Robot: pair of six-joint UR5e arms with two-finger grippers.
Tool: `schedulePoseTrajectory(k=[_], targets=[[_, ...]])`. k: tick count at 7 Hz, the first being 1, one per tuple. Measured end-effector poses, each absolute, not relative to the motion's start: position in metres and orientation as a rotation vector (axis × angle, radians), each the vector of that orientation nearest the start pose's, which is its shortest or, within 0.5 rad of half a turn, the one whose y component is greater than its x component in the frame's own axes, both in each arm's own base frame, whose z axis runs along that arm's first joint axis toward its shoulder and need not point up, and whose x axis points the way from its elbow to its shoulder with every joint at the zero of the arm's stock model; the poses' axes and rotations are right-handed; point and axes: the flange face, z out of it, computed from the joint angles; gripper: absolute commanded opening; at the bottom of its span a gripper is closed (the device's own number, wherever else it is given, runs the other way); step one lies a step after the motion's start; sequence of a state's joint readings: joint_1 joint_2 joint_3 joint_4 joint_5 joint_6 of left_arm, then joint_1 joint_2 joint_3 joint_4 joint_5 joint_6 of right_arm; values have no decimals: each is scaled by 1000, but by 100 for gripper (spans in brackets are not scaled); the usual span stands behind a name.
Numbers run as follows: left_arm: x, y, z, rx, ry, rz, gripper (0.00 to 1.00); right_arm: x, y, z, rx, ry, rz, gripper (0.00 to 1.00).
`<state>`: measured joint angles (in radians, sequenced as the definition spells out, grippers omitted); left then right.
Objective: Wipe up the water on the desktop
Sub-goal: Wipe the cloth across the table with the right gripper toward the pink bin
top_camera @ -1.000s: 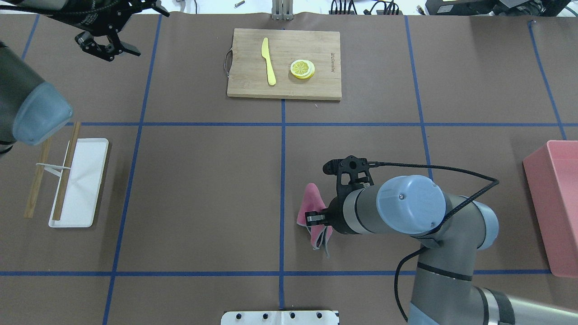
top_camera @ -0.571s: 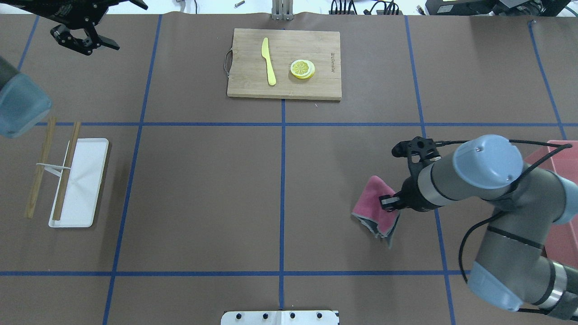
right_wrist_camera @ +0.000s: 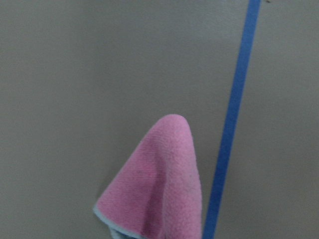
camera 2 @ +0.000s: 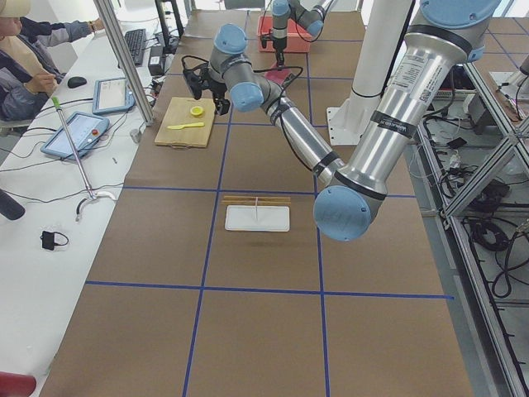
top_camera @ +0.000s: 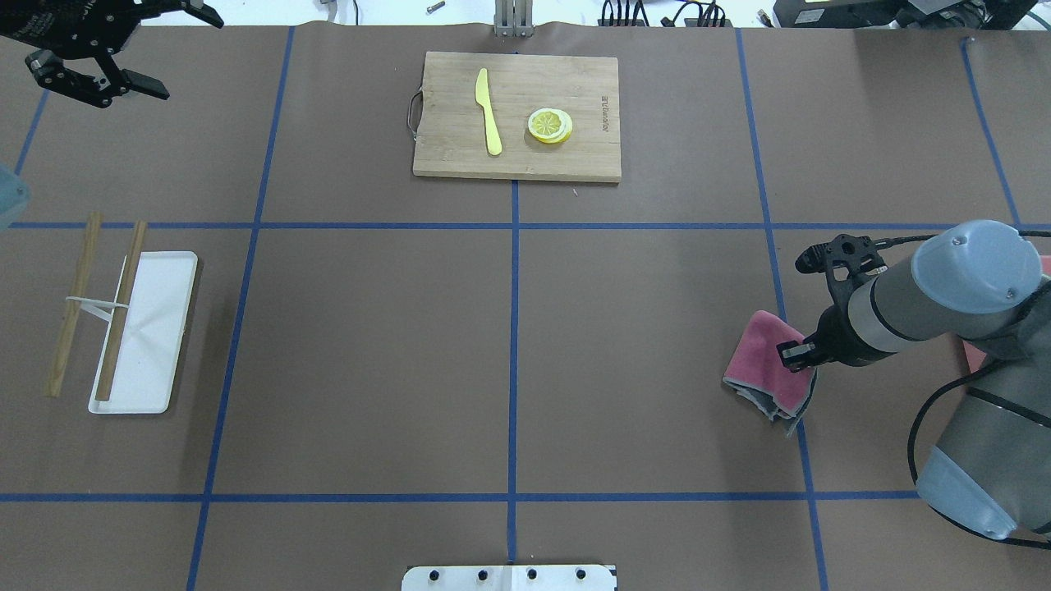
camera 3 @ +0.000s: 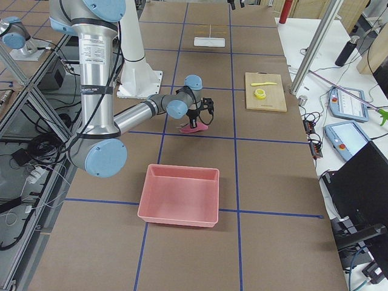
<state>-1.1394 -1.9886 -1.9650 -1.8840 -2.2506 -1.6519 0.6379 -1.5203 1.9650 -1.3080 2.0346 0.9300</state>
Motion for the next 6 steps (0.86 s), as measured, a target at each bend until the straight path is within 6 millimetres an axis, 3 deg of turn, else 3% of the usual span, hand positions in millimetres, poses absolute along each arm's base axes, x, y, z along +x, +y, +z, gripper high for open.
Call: schedulePoseTrajectory(k=[3, 4, 5, 6], targets=[[166, -533, 215, 69, 1244, -615, 97, -477, -371, 315, -45, -876, -21, 0], [167, -535, 222, 92, 1227, -575, 97, -506, -363, 289, -59, -891, 22, 0], [167, -535, 231, 107, 1212, -545, 97, -524, -356, 273, -64, -900, 57, 0], [167, -533, 239, 109, 1201, -534, 97, -526, -358, 266, -63, -906, 80, 0]])
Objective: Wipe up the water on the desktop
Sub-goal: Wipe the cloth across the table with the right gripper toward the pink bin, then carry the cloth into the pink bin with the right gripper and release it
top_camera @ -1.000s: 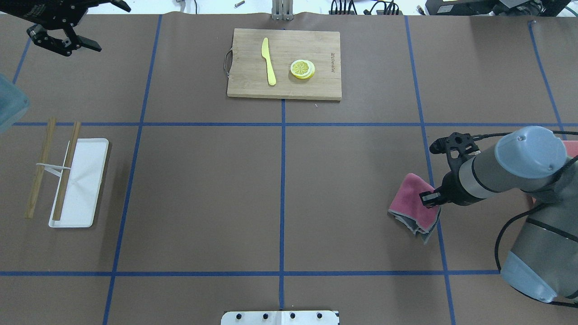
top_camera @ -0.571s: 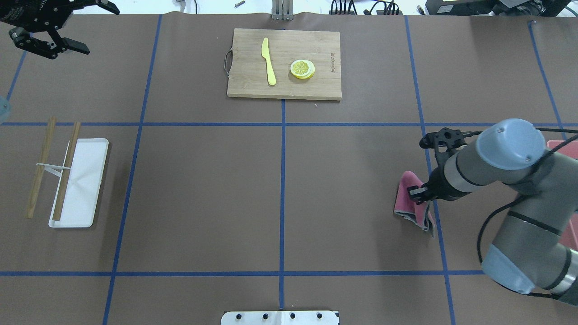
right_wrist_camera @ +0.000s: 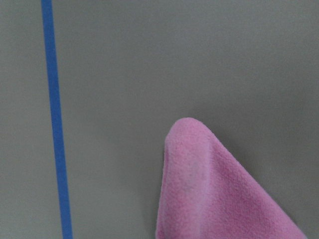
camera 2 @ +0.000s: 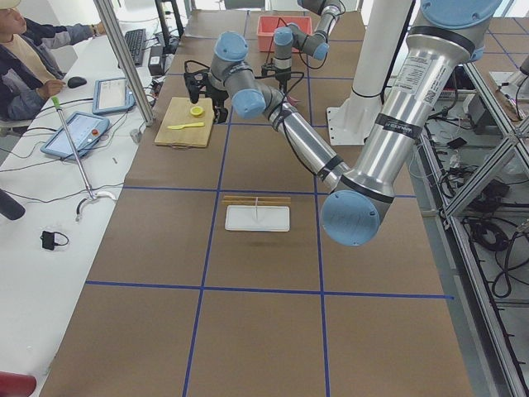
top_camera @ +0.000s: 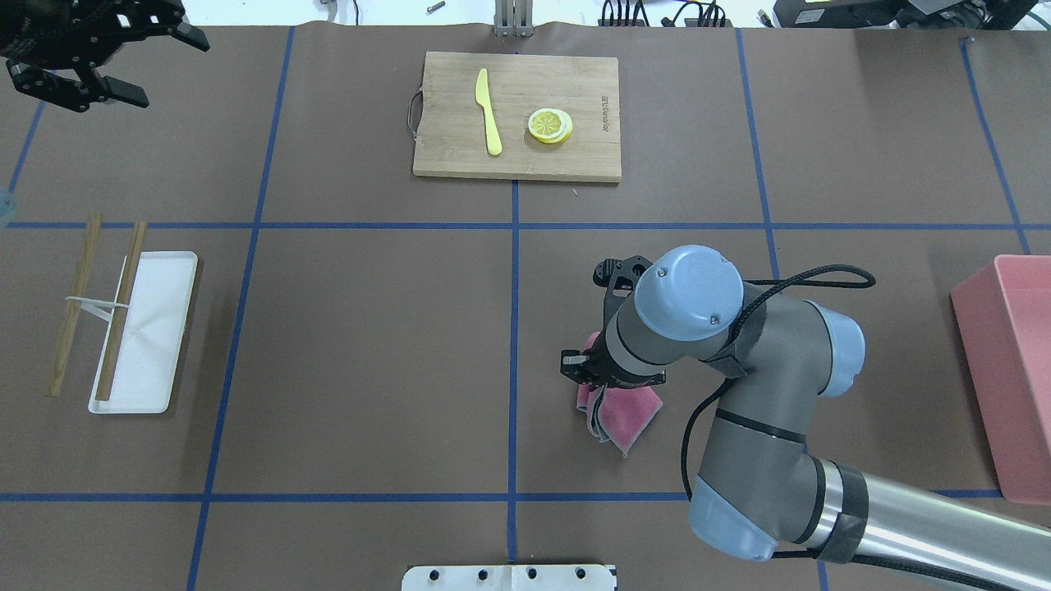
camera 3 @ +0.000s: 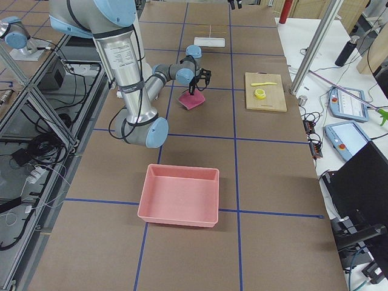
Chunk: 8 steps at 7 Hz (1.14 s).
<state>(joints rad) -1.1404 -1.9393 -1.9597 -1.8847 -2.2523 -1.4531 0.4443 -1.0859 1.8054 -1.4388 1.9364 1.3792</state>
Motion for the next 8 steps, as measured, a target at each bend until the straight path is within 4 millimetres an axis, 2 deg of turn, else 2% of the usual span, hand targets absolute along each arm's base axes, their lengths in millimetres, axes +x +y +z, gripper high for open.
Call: schedulePoseTrajectory(k=[1, 3, 5, 6, 8], targets=[[168, -533, 251, 109, 1184, -517, 97, -506, -368, 277, -60, -902, 93, 0], [170, -533, 277, 130, 1144, -448, 97, -441, -380, 342, -50, -844, 45, 0], [171, -528, 277, 115, 1154, -411, 97, -387, -382, 404, -33, -766, -13, 0], [172, -526, 277, 97, 1164, -396, 97, -363, -380, 419, -22, -748, -38, 0], [172, -525, 278, 84, 1170, -392, 97, -319, -387, 416, -13, -769, -18, 0]])
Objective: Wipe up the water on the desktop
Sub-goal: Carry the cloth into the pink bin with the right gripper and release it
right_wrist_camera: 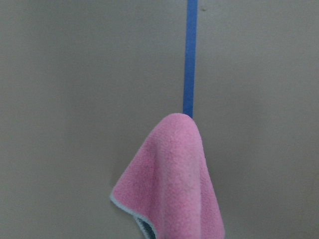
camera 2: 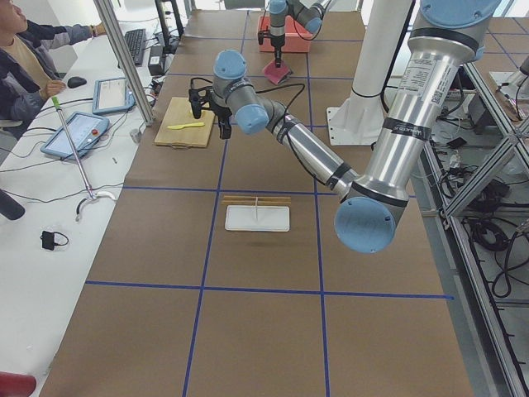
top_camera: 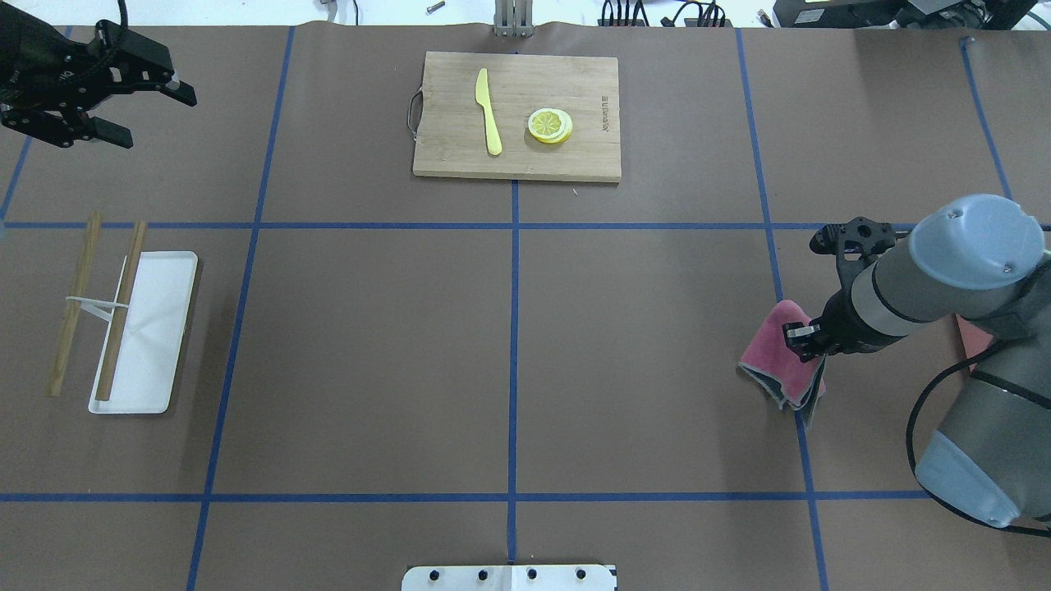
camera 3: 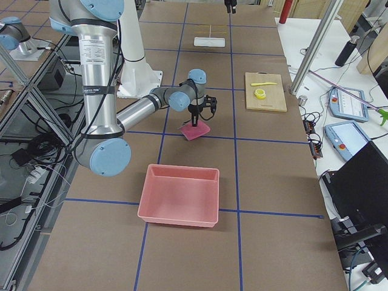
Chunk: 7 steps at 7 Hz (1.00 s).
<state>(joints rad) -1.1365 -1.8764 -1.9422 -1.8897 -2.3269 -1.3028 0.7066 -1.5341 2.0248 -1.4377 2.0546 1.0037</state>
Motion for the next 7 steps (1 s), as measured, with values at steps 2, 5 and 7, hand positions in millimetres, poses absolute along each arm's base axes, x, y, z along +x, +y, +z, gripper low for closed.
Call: schedulePoseTrajectory(k=[2, 5, 7], targets=[[173, -526, 281, 75, 1167, -396, 97, -269, -406, 417, 22, -784, -5, 0], [180, -530, 292, 84, 1168, -378, 97, -122, -412, 470, 63, -802, -33, 0], [181, -530, 295, 85, 1171, -371, 97, -31, -402, 507, 101, -778, -59, 0]])
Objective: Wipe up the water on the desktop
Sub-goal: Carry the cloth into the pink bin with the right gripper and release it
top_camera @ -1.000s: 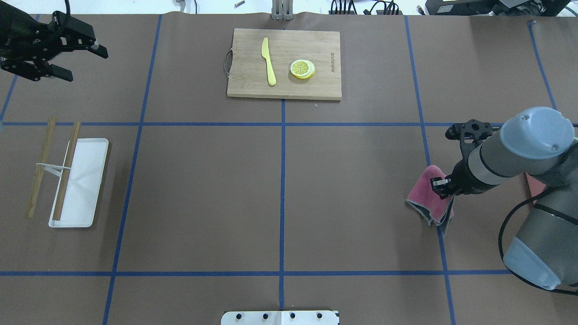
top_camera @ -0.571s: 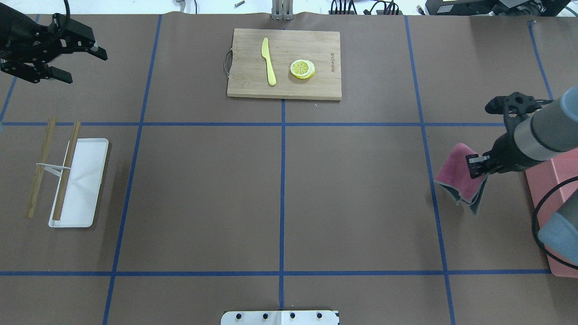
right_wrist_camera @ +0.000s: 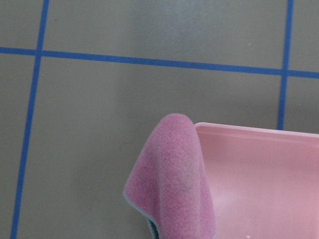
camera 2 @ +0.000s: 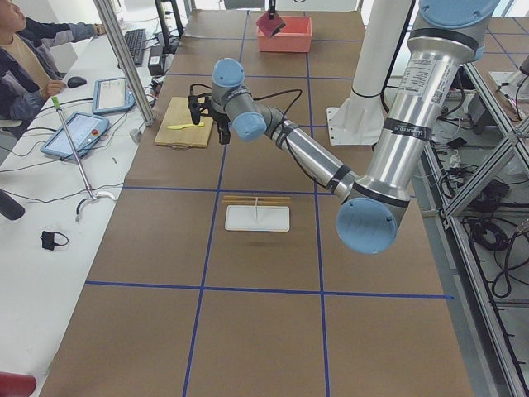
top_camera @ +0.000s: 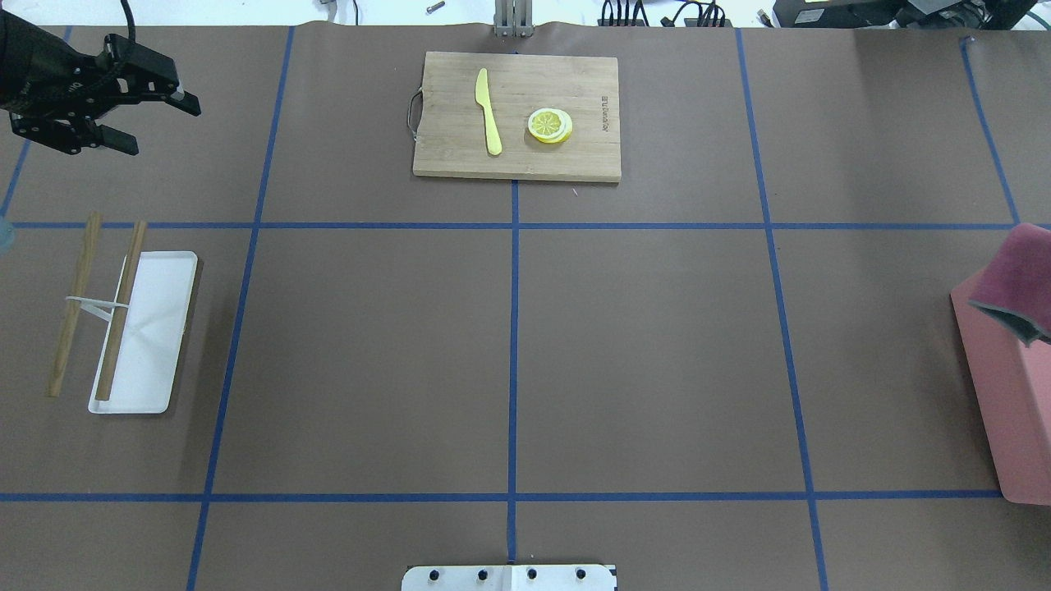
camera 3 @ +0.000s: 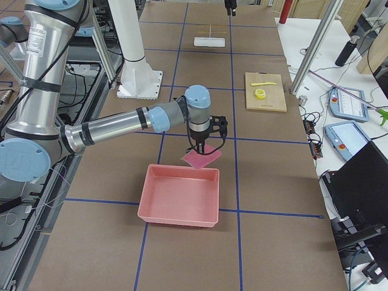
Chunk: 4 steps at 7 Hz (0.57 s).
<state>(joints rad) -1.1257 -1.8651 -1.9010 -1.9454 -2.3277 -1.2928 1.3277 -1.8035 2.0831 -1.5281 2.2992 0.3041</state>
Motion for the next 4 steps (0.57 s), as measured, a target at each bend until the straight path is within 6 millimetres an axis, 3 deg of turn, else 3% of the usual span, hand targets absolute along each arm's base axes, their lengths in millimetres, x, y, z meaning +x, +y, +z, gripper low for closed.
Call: schedulePoseTrajectory(k=[1, 2, 3, 4], targets=[[182, -532, 298, 84, 1172, -370, 97, 5, -397, 525, 96, -746, -98, 0], [185, -534, 303, 80, 1173, -367, 97, 31, -389, 546, 71, -718, -144, 25], [188, -535, 308, 74, 1173, -363, 98, 47, -379, 567, 38, -698, -161, 99], [190, -535, 315, 67, 1170, -362, 98, 53, -371, 585, 6, -695, -160, 100]])
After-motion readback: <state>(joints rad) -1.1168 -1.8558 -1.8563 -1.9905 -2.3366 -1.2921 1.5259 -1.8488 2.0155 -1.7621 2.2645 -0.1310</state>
